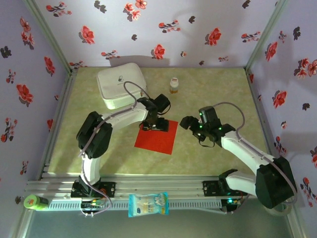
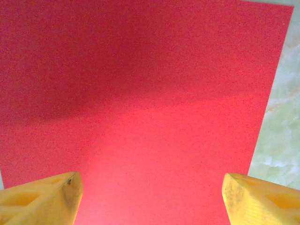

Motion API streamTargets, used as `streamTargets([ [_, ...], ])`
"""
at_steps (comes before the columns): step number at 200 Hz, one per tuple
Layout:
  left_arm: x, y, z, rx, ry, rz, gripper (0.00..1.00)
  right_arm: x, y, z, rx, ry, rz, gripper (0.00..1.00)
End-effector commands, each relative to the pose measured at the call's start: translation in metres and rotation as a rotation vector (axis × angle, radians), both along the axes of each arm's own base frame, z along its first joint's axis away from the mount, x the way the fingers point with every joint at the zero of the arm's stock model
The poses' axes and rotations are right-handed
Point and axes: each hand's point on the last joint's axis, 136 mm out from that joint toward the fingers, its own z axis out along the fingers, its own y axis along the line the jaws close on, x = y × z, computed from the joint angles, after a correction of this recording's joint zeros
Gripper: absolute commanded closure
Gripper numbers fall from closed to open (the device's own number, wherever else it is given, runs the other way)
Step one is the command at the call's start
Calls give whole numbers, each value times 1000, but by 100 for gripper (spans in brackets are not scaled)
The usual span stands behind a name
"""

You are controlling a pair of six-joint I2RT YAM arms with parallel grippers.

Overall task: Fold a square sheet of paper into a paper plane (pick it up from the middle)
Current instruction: First fold the square sheet of paper in half at the center of the table.

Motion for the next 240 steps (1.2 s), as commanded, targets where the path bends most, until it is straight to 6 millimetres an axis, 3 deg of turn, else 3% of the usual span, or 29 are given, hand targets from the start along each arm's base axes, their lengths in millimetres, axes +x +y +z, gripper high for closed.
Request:
streamTargets([
  [1, -7, 11, -3, 113, 27, -44, 20, 5, 2, 10, 20, -47, 6, 14],
  [28, -13, 14, -15, 136, 44, -49, 19, 7, 6, 15, 18, -58, 42, 4],
  [59, -15, 18, -22, 147, 45, -40, 19, 5, 9, 14, 31, -51, 55, 1],
  [122, -16, 17, -39, 147, 53, -17, 18, -4, 5, -3, 21, -9, 49, 1],
  [240, -20, 22, -65, 182, 83, 3, 18, -8, 0, -11, -20, 21, 44, 1],
])
